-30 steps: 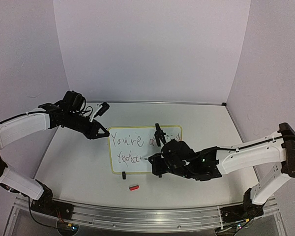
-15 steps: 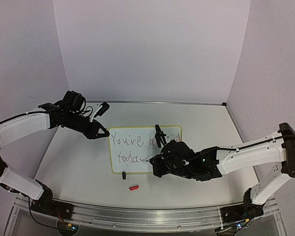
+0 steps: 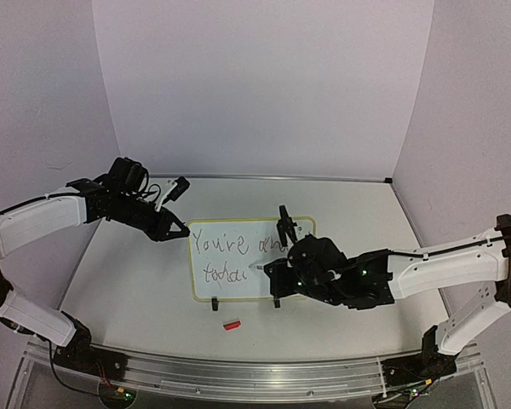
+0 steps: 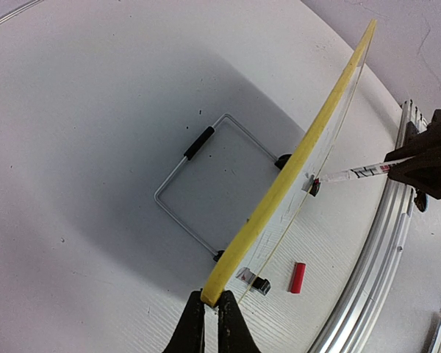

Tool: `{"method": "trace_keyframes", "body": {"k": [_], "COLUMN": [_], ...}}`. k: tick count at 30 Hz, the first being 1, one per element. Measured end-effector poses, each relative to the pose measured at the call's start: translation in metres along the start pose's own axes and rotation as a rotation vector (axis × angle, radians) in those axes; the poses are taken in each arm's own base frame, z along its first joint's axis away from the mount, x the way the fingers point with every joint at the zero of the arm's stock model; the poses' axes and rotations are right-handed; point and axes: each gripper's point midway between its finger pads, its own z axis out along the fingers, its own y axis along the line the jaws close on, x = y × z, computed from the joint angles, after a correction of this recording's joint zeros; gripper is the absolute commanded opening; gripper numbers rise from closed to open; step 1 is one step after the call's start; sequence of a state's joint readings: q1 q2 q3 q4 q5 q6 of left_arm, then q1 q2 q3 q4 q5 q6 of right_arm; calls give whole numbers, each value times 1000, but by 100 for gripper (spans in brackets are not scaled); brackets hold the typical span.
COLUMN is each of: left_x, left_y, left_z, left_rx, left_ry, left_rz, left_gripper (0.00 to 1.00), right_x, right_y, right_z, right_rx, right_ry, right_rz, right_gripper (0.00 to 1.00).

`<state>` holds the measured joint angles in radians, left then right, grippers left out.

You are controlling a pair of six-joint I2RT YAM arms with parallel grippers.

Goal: Write a sentence on the whiteboard

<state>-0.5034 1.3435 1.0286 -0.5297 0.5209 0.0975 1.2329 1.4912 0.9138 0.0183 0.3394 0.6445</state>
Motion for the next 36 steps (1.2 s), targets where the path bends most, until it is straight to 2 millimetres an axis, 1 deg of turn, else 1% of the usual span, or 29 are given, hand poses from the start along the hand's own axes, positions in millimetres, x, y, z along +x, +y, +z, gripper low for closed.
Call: {"method": "trace_keyframes", "body": {"k": [6,12,30,36], "left_x": [0,0,-1,-1], "left_y": [0,0,0,0], "left_z": [0,0,1,1], "left_rx": [0,0,0,0], "left_ry": [1,1,1,1], "left_rz": [0,-1,-1,0], "left_gripper": [0,0,0,0], "right_x": [6,12,43,44], "right_y": [-4,-4,11,15], "right_z": [5,9,35,37], "right_rx": [23,23,-20,-36], "right_ry": [10,28,151,158], "right_rz": [-11,-17,-42,-40], "right_gripper": [0,0,0,0]}}
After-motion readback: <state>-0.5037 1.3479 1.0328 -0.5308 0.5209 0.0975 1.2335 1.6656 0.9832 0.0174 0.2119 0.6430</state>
